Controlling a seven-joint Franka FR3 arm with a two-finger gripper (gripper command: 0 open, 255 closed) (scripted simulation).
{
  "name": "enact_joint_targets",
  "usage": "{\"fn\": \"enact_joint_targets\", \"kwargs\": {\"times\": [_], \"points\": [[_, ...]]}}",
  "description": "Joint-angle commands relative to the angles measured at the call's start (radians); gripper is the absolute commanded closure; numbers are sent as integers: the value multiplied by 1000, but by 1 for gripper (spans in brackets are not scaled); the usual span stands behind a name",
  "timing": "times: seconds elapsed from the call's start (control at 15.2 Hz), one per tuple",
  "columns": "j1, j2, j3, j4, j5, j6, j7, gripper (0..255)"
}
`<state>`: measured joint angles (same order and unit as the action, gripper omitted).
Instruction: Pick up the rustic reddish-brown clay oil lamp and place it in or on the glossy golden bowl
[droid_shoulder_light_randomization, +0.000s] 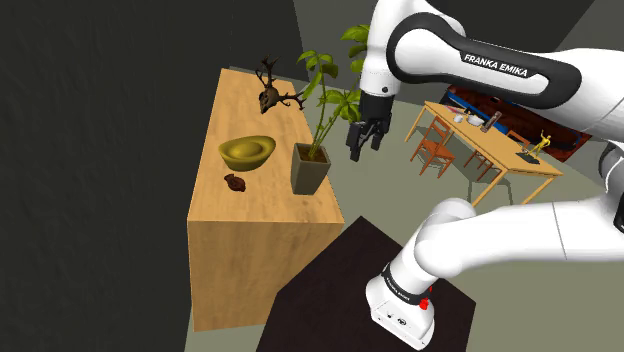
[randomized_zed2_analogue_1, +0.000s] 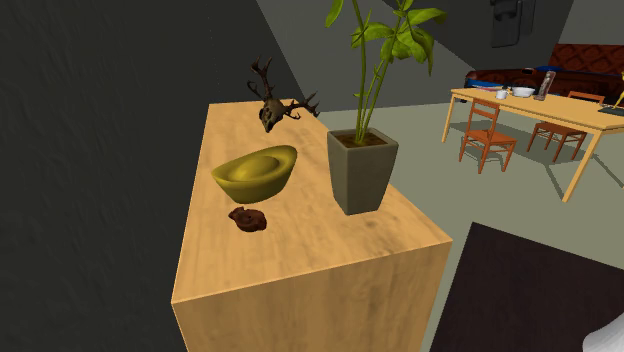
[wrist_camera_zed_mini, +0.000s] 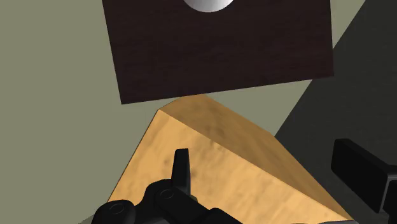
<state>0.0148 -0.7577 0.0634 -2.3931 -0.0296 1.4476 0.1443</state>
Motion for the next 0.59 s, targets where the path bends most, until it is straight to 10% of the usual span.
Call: {"fn": "enact_joint_targets", "kwargs": {"times": [0.0,0.53], "points": [[0,0,0,0,0,0,0,0],[-1,214,2,-46,9,294,2,0]]}}
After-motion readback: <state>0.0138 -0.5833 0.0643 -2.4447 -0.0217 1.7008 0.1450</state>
